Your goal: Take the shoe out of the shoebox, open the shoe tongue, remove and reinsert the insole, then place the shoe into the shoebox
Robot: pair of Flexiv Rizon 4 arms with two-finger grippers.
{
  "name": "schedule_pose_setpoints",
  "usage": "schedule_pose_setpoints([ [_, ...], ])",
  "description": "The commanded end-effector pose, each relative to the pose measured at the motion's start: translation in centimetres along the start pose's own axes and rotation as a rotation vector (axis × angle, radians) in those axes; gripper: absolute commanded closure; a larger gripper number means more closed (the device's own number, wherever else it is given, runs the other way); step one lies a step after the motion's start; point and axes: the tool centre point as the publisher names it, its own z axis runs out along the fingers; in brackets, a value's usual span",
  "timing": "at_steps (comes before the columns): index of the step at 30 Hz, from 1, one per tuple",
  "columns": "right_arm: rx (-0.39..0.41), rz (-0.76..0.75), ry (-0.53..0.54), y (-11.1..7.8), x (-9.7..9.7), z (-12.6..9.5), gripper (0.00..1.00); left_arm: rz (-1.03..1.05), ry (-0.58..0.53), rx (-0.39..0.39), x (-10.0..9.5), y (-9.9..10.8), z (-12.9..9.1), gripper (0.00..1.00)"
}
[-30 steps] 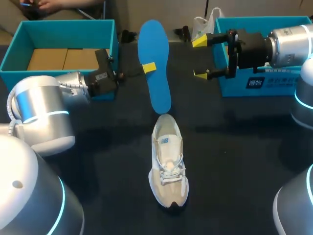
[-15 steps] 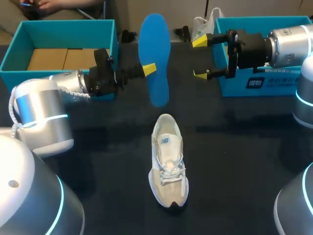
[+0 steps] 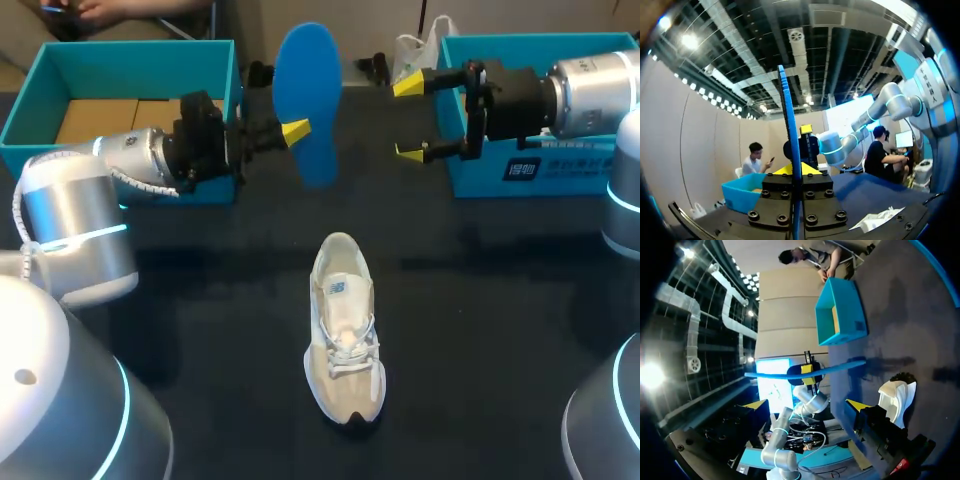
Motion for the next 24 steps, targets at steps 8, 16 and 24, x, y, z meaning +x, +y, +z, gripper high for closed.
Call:
schedule_pose_setpoints([
  [8,0.0,0.001,-0.002,0.1,0.0,0.2,0.0,0.495,0.275,0.029,1.1,0.3,-1.2,1.0],
  [16,0.0,0.001,-0.002,0.1,0.0,0.2,0.0,0.561,0.295,0.019,1.4,0.0,-1.0,1.0],
  [24,0.0,0.001,-0.002,0.1,0.0,0.2,0.0,0.716,0.273,-0.007,2.3,-0.5,-0.8,1.0],
])
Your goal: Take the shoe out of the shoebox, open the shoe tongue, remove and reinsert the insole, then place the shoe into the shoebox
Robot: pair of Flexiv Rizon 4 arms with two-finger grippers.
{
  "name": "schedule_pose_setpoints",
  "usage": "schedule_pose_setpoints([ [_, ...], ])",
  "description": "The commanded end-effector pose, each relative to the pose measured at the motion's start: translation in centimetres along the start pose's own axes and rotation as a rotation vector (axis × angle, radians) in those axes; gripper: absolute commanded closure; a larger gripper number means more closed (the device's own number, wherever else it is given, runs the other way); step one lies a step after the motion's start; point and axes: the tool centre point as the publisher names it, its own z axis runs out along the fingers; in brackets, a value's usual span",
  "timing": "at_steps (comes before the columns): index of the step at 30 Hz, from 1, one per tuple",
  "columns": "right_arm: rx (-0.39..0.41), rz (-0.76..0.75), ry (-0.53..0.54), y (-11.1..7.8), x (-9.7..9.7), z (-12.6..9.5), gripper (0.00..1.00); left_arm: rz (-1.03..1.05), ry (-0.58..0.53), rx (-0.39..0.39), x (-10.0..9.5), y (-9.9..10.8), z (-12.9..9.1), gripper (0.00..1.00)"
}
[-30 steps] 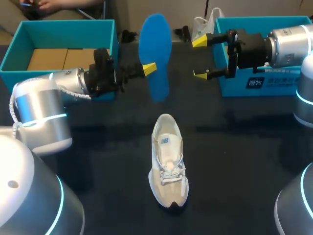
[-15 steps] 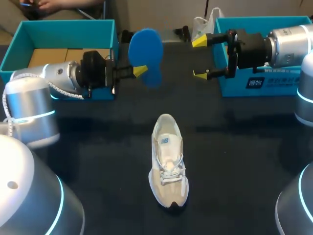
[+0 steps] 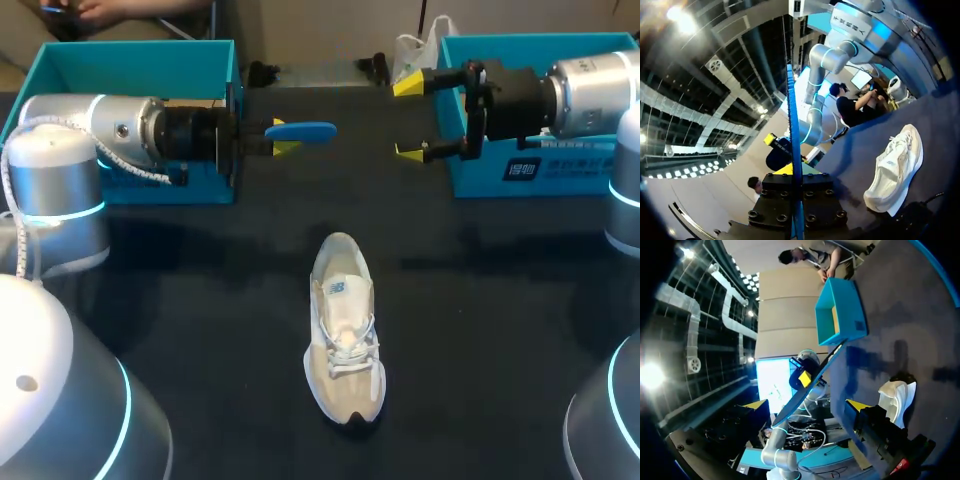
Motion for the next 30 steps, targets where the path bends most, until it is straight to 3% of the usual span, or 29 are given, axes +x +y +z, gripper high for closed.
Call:
schedule_pose_setpoints([
  [1,-0.001,0.001,-0.003,0.0,0.0,0.2,0.0,0.035,-0.034,-0.018,0.3,-0.9,0.2,1.0],
  [6,-0.001,0.001,-0.003,0.0,0.0,0.2,0.0,0.063,-0.042,-0.061,0.3,-0.5,0.3,1.0],
  [16,-0.001,0.001,-0.003,0.0,0.0,0.2,0.0,0.063,-0.042,-0.061,0.3,-0.5,0.3,1.0],
  [23,-0.001,0.001,-0.003,0.0,0.0,0.2,0.0,0.377,0.03,-0.147,-0.8,0.1,1.1,1.0],
  [30,-0.001,0.001,-0.003,0.0,0.0,0.2,0.0,0.557,0.075,-0.135,-1.5,0.3,1.4,1.0],
])
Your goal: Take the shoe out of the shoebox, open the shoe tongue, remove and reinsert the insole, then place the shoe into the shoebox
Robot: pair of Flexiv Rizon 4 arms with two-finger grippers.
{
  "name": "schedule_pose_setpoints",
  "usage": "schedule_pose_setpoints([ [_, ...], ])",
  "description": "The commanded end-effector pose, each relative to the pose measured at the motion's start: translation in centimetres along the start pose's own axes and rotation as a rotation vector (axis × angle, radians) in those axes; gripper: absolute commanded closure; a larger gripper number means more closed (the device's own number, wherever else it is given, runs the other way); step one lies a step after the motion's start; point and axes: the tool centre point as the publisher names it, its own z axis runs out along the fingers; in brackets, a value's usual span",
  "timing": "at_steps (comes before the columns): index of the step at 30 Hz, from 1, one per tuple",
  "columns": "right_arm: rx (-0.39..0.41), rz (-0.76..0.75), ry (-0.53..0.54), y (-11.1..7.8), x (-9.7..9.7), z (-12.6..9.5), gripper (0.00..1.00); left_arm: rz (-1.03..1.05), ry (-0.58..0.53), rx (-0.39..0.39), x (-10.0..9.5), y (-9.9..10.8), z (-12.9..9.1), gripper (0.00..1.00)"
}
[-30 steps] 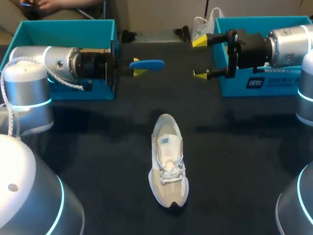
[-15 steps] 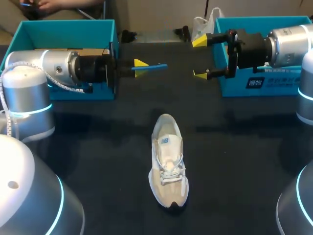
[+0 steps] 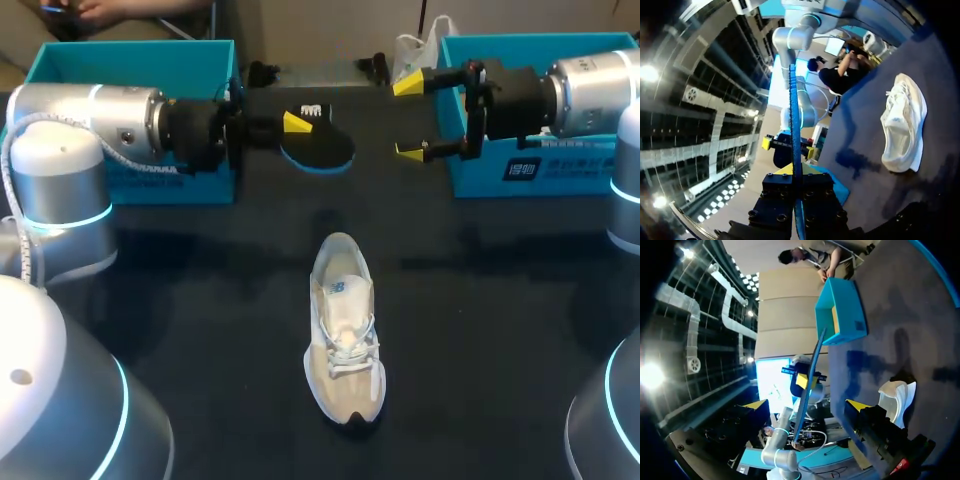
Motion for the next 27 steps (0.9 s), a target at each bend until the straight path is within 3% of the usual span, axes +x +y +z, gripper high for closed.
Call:
schedule_pose_setpoints([
  [1,-0.001,0.0,-0.001,0.0,0.0,0.1,0.0,0.116,0.003,0.023,-0.4,0.2,0.2,1.0],
  [14,-0.018,-0.094,-0.017,-0.8,-0.6,1.4,0.0,0.231,0.022,-0.025,-0.5,1.2,1.3,1.0],
  [27,0.032,-0.159,-0.05,-1.3,-1.4,3.9,0.0,0.313,0.022,-0.033,0.2,2.2,2.5,1.0],
])
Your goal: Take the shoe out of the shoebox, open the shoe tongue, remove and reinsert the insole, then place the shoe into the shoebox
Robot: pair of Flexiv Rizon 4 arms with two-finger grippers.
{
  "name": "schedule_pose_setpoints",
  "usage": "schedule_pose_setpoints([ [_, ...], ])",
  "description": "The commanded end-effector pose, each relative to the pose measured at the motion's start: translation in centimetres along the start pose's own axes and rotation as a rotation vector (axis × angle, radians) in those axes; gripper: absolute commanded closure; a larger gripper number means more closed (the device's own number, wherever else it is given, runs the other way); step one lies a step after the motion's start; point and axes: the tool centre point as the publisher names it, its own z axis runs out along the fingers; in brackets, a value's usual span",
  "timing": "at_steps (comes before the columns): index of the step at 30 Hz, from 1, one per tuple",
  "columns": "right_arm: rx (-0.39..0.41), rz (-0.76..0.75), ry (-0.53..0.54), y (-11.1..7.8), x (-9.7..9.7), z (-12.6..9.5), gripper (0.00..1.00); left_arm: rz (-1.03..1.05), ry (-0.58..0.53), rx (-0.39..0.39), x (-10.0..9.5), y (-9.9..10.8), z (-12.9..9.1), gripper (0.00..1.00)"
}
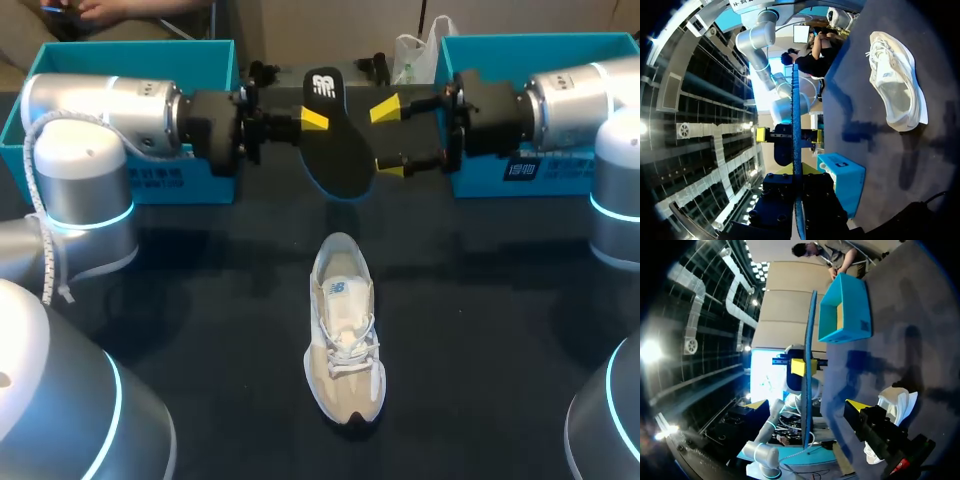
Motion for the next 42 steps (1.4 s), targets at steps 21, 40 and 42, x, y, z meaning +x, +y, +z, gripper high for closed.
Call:
schedule_pose_setpoints([
  [21,0.058,-0.088,-0.008,1.7,-1.1,2.9,0.5,0.013,-0.025,0.025,0.2,1.1,1.1,1.0],
  [40,0.091,-0.097,0.02,1.4,-1.6,3.9,0.69,0.055,0.0,0.031,0.1,1.4,1.5,1.0],
  [42,0.096,-0.096,0.02,1.3,-1.6,3.9,0.7,0.061,0.002,0.032,0.1,1.4,1.5,1.0],
])
